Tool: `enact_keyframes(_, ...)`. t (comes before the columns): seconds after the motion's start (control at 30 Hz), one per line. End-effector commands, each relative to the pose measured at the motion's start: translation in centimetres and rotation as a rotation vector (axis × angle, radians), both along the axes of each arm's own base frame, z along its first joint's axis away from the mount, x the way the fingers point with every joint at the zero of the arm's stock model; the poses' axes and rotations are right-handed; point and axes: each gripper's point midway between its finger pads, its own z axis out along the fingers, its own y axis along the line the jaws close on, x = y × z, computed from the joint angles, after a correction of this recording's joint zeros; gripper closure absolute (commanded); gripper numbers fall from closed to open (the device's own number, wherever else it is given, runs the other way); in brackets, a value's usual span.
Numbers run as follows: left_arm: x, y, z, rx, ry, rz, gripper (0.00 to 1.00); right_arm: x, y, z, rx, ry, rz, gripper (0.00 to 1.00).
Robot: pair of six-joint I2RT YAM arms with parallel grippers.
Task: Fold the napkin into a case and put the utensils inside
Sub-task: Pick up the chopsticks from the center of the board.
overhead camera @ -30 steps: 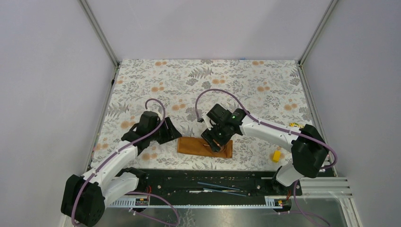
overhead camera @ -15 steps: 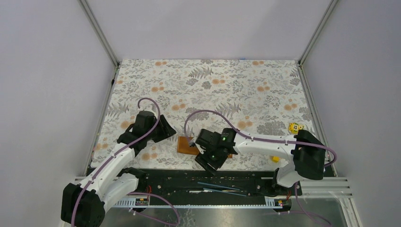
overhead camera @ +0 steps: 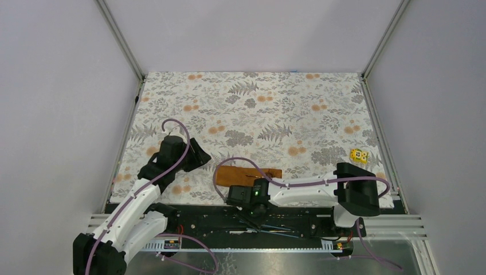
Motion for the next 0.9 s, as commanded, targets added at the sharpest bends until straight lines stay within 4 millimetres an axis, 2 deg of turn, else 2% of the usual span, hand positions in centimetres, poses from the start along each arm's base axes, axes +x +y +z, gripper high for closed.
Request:
enact_keyframes(0.0, 0.5, 0.2, 0.8, -0.011, -0.038, 0.019, 0.45, -0.8, -0.3, -0.4, -0.030, 0.007, -0.007, 0.49)
enact_keyframes(0.47, 0.7, -0.1, 0.4, -0.008, -0.029, 0.001, 0.45, -0.5, -2.8, -3.4, -0.123, -0.013, 0.084, 0.51)
enact_keyframes(0.6, 0.6, -0.1, 0.4, -0.011, -0.030, 0.003, 0.45, -0.4, -3.1, -3.6, -0.124, -0.015, 0.104, 0.52)
enact_keyframes(0.73, 0.6, 0.0, 0.3, -0.011, -0.028, 0.004, 0.45, 0.0, -3.5, -3.5, -0.123, -0.034, 0.135, 0.48)
enact_keyframes(0.87, 0.6, -0.1, 0.2, -0.015, -0.021, 0.006, 0.45, 0.3, -3.9, -3.6, -0.116, -0.020, 0.162, 0.57)
